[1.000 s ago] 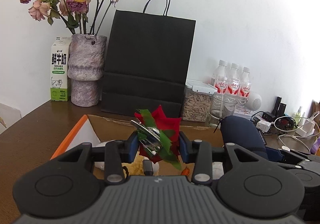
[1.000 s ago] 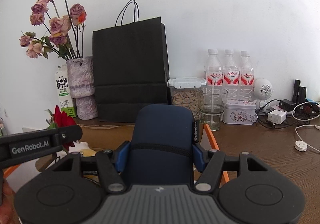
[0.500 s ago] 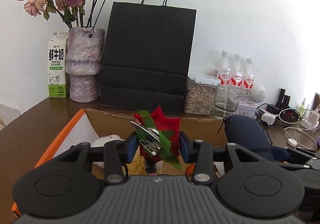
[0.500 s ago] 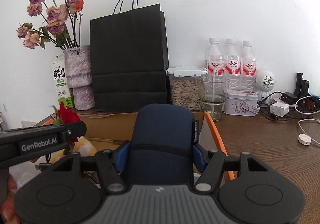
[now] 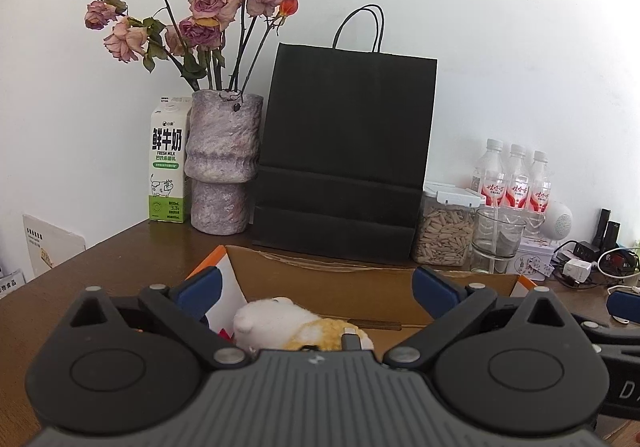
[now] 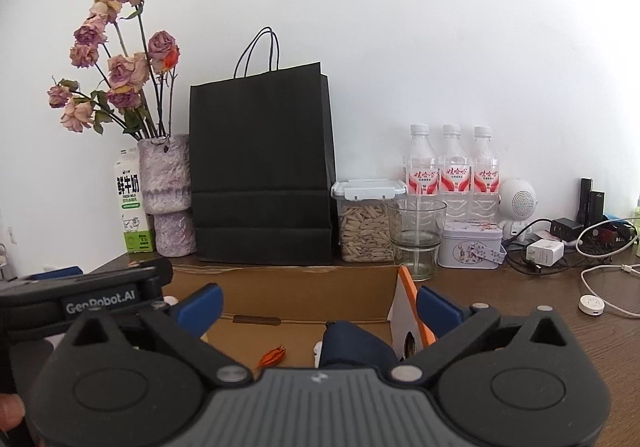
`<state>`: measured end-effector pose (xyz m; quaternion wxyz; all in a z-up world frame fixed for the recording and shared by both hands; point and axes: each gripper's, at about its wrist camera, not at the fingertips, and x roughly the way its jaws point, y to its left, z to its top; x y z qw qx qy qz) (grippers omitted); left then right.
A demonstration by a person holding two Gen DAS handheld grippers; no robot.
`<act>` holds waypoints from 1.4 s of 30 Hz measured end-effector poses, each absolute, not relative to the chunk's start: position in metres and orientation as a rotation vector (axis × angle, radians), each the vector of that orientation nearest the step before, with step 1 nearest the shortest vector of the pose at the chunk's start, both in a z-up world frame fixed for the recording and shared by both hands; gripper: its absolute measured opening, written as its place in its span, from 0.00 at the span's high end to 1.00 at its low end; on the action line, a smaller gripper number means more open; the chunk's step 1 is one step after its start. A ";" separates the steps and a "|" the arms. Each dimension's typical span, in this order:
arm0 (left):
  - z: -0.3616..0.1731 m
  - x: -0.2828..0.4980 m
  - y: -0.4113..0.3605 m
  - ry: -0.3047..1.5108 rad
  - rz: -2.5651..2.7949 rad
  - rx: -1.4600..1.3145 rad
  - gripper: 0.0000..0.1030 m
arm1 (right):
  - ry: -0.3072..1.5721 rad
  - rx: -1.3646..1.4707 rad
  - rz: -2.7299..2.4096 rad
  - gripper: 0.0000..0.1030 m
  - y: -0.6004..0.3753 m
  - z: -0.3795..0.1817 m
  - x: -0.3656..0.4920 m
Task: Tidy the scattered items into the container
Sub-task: 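Open the left tool releasing the ornament while the right tool releases the case in the box, then withdraw both tools from the box back toward the table items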
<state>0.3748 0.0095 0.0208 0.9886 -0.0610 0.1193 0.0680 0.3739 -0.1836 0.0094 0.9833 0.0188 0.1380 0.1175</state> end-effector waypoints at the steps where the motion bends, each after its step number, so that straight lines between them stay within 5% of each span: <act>1: 0.021 0.375 0.010 0.240 0.135 -0.127 0.00 | 0.281 0.037 0.236 0.00 -0.183 0.009 0.374; 42: 0.014 0.245 0.063 0.207 0.173 -0.114 0.00 | 0.331 -0.024 0.246 0.00 -0.192 -0.018 0.257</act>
